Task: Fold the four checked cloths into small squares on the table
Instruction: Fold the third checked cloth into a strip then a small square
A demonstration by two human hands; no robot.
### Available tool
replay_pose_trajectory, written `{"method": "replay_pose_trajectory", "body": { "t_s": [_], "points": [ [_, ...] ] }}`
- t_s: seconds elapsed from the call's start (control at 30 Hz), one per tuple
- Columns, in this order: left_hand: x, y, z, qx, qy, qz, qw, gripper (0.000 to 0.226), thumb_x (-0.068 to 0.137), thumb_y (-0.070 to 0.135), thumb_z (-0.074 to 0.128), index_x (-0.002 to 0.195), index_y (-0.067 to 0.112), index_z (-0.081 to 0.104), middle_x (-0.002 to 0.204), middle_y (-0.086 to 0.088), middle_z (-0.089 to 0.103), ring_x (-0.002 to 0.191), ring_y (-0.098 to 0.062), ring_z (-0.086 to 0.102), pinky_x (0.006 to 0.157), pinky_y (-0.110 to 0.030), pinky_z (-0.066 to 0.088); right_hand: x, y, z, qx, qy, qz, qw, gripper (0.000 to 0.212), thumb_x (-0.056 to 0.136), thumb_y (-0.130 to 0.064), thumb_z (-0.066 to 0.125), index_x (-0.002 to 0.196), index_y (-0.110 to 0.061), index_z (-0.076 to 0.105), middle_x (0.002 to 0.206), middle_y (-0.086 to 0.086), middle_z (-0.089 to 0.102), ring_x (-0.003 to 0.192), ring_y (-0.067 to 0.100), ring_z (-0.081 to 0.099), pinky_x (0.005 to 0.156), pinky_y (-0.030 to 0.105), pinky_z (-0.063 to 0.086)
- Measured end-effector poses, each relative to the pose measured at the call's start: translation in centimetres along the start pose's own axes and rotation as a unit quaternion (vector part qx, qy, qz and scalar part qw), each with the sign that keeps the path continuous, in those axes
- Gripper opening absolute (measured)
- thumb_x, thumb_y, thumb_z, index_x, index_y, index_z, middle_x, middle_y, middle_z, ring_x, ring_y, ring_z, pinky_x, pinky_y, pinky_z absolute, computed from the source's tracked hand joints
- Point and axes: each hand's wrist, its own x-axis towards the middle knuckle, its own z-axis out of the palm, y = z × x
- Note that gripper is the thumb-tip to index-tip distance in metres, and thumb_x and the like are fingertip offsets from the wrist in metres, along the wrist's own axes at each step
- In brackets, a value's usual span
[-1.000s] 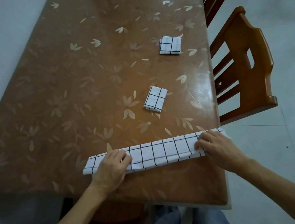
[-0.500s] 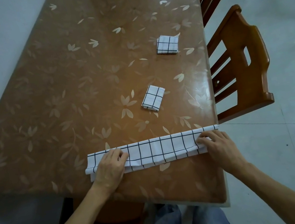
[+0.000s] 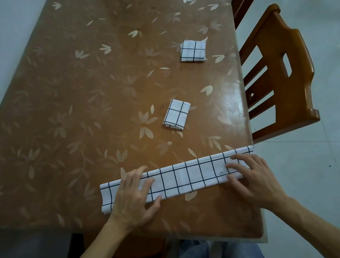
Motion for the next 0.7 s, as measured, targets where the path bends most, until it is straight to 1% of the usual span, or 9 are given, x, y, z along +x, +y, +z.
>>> {"method": "replay_pose_trajectory", "body": {
  "t_s": [0.03, 0.1, 0.17, 0.2, 0.27, 0.33, 0.47, 0.57, 0.7],
  "points": [
    [0.7, 0.6, 0.3, -0.002, 0.017, 0.008, 1.0, 0.044, 0.089, 0.044, 0.059, 0.119, 0.012, 0.065, 0.139, -0.017, 0.05, 0.128, -0.032, 0.047, 0.111, -0.047, 0.032, 0.4, -1.1, 0.1, 0.01, 0.02, 0.002, 1.0, 0.041, 0.096, -0.052, 0.039, 0.118, -0.027, 0.063, 0.131, 0.002, 0.059, 0.12, 0.023, 0.05, 0.102, 0.047, 0.043],
    [2.5, 2.3, 1.3, -0.017, 0.024, 0.025, 0.999, 0.044, 0.097, 0.035, 0.05, 0.133, 0.01, 0.057, 0.149, -0.017, 0.043, 0.138, -0.032, 0.04, 0.115, -0.048, 0.033, 1.9, -4.1, 0.8, 0.021, 0.042, -0.017, 0.999, 0.038, 0.099, -0.038, 0.038, 0.126, -0.022, 0.058, 0.135, 0.004, 0.055, 0.124, 0.024, 0.047, 0.105, 0.048, 0.043],
    [4.1, 4.1, 2.9, -0.024, -0.005, 0.044, 0.999, 0.049, 0.1, 0.031, 0.045, 0.144, 0.009, 0.046, 0.156, -0.016, 0.035, 0.146, -0.029, 0.031, 0.119, -0.048, 0.027, 3.5, -7.4, 2.5, 0.028, 0.016, -0.05, 0.998, 0.045, 0.097, -0.024, 0.045, 0.141, -0.016, 0.047, 0.15, 0.006, 0.042, 0.139, 0.025, 0.036, 0.115, 0.043, 0.031],
    [4.6, 4.9, 3.7, -0.018, -0.03, 0.048, 0.998, 0.053, 0.101, 0.032, 0.042, 0.148, 0.008, 0.04, 0.159, -0.015, 0.032, 0.149, -0.028, 0.026, 0.12, -0.048, 0.025, 4.0, -9.0, 3.5, 0.028, -0.019, -0.062, 0.998, 0.053, 0.098, -0.023, 0.044, 0.149, -0.014, 0.036, 0.158, 0.006, 0.03, 0.146, 0.024, 0.024, 0.118, 0.041, 0.021],
    [5.0, 5.6, 5.1, -0.002, -0.083, 0.031, 0.996, 0.06, 0.101, 0.035, 0.035, 0.154, 0.007, 0.028, 0.162, -0.013, 0.026, 0.152, -0.025, 0.014, 0.121, -0.049, 0.02, 4.5, -10.7, 5.7, 0.015, -0.085, -0.068, 0.994, 0.061, 0.101, -0.032, 0.028, 0.157, -0.015, 0.012, 0.164, 0.004, 0.005, 0.152, 0.019, 0.0, 0.123, 0.04, 0.008],
    [4.8, 5.4, 5.9, 0.004, -0.11, 0.004, 0.994, 0.061, 0.104, 0.039, 0.027, 0.157, 0.012, 0.017, 0.166, -0.008, 0.013, 0.154, -0.021, 0.003, 0.121, -0.05, 0.012, 4.3, -10.5, 7.1, 0.004, -0.114, -0.045, 0.992, 0.06, 0.102, -0.041, 0.011, 0.157, -0.017, 0.002, 0.164, 0.001, -0.005, 0.15, 0.015, -0.011, 0.123, 0.041, 0.003],
    [4.4, 4.3, 5.5, 0.018, -0.116, -0.046, 0.992, 0.071, 0.101, 0.059, 0.02, 0.159, 0.021, 0.004, 0.167, -0.005, -0.005, 0.154, -0.022, -0.005, 0.122, -0.052, 0.002, 3.7, -7.1, 6.4, -0.052, -0.119, -0.042, 0.991, 0.066, 0.103, -0.057, 0.007, 0.156, -0.019, 0.0, 0.164, -0.001, -0.009, 0.15, 0.015, -0.012, 0.12, 0.039, -0.005],
    [3.4, 2.6, 5.2, 0.035, -0.119, -0.089, 0.988, 0.078, 0.098, 0.067, 0.019, 0.159, 0.022, 0.001, 0.166, -0.007, -0.009, 0.153, -0.024, -0.007, 0.121, -0.055, 0.005, 3.3, -3.6, 4.8, -0.065, -0.126, -0.005, 0.99, 0.066, 0.102, -0.057, 0.007, 0.156, -0.022, -0.005, 0.163, -0.003, -0.015, 0.149, 0.012, -0.018, 0.12, 0.039, -0.007],
    [1.0, -0.5, 4.9, 0.054, -0.115, -0.176, 0.976, 0.083, 0.095, 0.072, 0.012, 0.159, 0.022, -0.002, 0.166, -0.009, -0.013, 0.153, -0.026, -0.008, 0.12, -0.053, -0.003, 3.0, 0.7, 2.6, -0.052, -0.139, 0.021, 0.989, 0.064, 0.1, -0.056, 0.004, 0.154, -0.024, -0.009, 0.161, -0.005, -0.02, 0.148, 0.01, -0.02, 0.12, 0.034, -0.012]
  ]
}}
